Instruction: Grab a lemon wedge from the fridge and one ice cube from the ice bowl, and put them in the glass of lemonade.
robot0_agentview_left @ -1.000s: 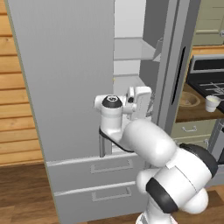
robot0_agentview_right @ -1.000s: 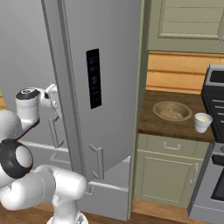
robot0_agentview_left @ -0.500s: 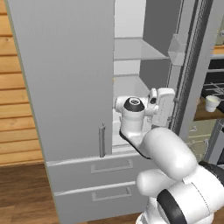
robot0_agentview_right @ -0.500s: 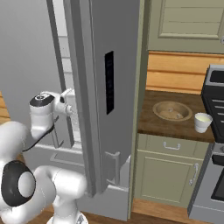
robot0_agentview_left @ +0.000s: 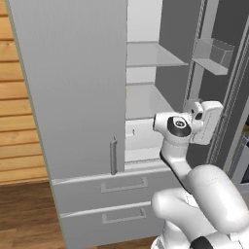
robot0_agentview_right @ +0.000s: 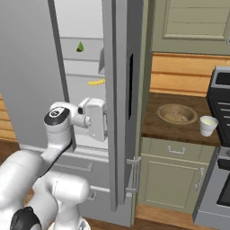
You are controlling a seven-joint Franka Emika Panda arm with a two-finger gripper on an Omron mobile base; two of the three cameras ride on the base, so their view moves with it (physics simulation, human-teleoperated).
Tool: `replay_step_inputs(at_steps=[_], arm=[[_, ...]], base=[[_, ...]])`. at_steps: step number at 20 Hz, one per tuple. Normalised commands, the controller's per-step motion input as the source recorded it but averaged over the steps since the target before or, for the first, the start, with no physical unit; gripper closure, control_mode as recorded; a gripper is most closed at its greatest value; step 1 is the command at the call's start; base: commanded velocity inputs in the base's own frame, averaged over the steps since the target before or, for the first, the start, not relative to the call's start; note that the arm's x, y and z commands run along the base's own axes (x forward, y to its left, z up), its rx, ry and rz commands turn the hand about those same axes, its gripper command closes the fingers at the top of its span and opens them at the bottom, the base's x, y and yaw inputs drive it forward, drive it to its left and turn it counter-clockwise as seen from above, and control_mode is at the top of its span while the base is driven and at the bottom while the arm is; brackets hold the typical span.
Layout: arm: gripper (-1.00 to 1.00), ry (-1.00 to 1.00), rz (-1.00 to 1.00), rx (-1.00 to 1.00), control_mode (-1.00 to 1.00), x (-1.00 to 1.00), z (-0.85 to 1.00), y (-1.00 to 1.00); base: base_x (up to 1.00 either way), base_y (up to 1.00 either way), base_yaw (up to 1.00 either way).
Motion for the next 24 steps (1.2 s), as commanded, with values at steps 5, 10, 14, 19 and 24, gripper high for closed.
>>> replay_step_inputs(at_steps=[5,10,14,19,24], arm=[[-1.0,0.0,0.07,0.0,-1.0,0.23,0.11,-0.08],[-1.0,0.0,0.02,0.0,-1.0,0.02,0.25,0.34],[-1.0,-0.06,0.0,0.01,-1.0,-0.17,0.42,0.68],[-1.0,-0.2,-0.01,0.24,-1.0,-0.01,0.09,0.99],[-1.0,-0.26,-0.01,0.51,-1.0,0.2,-0.28,0.95]], base=[[0.0,0.0,0.0],[0.0,0.0,0.0],[0.0,0.0,0.0],[0.0,0.0,0.0],[0.0,0.0,0.0]])
